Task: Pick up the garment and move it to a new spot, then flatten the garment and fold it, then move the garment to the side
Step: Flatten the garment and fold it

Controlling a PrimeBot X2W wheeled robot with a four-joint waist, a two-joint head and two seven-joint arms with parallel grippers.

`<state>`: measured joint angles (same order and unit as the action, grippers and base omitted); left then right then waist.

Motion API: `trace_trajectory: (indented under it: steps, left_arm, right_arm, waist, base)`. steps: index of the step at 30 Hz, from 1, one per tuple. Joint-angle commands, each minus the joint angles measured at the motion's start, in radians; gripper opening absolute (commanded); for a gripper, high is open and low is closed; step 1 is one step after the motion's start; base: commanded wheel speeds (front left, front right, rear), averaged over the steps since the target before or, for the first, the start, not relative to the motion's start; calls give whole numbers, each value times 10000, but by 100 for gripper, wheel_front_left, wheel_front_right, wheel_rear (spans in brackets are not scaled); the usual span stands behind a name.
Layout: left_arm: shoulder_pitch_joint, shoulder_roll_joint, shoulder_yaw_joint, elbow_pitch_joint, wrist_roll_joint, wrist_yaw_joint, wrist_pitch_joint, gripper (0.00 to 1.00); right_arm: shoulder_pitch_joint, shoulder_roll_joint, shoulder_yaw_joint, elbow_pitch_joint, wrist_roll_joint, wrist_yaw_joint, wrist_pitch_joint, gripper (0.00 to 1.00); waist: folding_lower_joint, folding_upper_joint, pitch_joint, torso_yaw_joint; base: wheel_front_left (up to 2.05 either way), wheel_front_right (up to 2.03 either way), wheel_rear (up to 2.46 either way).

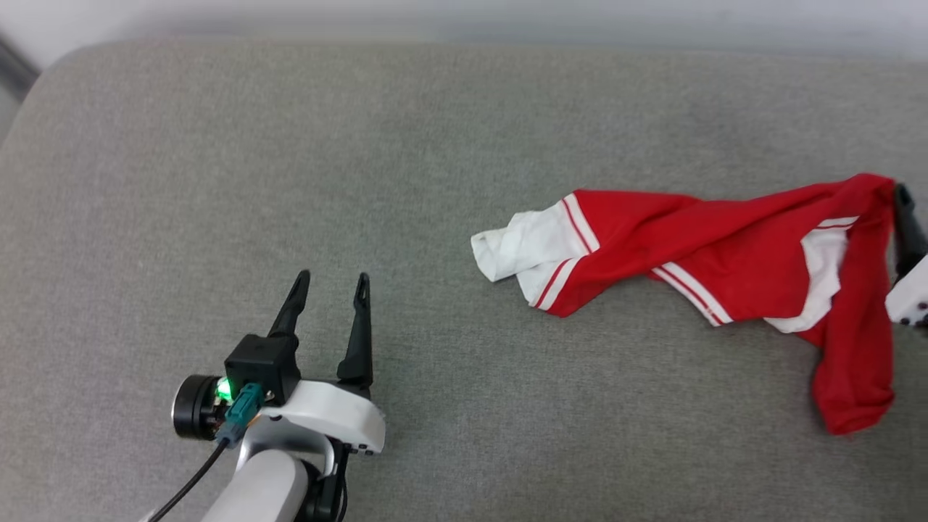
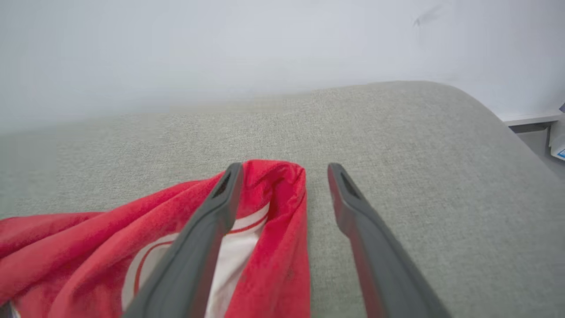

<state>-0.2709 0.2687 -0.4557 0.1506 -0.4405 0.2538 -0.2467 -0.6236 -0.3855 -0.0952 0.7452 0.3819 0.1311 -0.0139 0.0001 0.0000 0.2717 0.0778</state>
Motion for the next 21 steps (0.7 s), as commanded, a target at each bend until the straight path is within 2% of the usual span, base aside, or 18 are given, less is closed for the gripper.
trace_trajectory:
  steps: [1,6,9,14,21]
  left_arm:
    - [399,177,79,32,-121,79,34,100]
    - [941,379,207,-81,-277,204,135,100]
    - [1320,497,260,-172,-386,307,210,100]
    - [1893,649,319,-393,-499,490,343,100]
    - [2268,860,375,-680,-581,654,535,100]
  right_arm:
    - [794,200,283,-543,-145,-7,-623,100]
    - [1942,616,413,-1738,-602,-7,-1364,100]
    - [2760,1005,423,-2632,-1006,-7,-1443,100]
    - [4210,1641,442,-4305,-1511,-7,-1041,100]
    - [5982,2529,255,-6697,-2066,-5,-56,100]
  waist:
    - [-1,0,-899,-459]
    - [-1,0,-1721,-763]
    - [-1,0,-2175,-913]
    - [-1,0,-2761,-1110]
    - [-1,0,-2948,-1263]
  base:
    - [0,0,0]
    - [0,0,0]
    - [0,0,0]
    - [0,0,0]
    - [0,0,0]
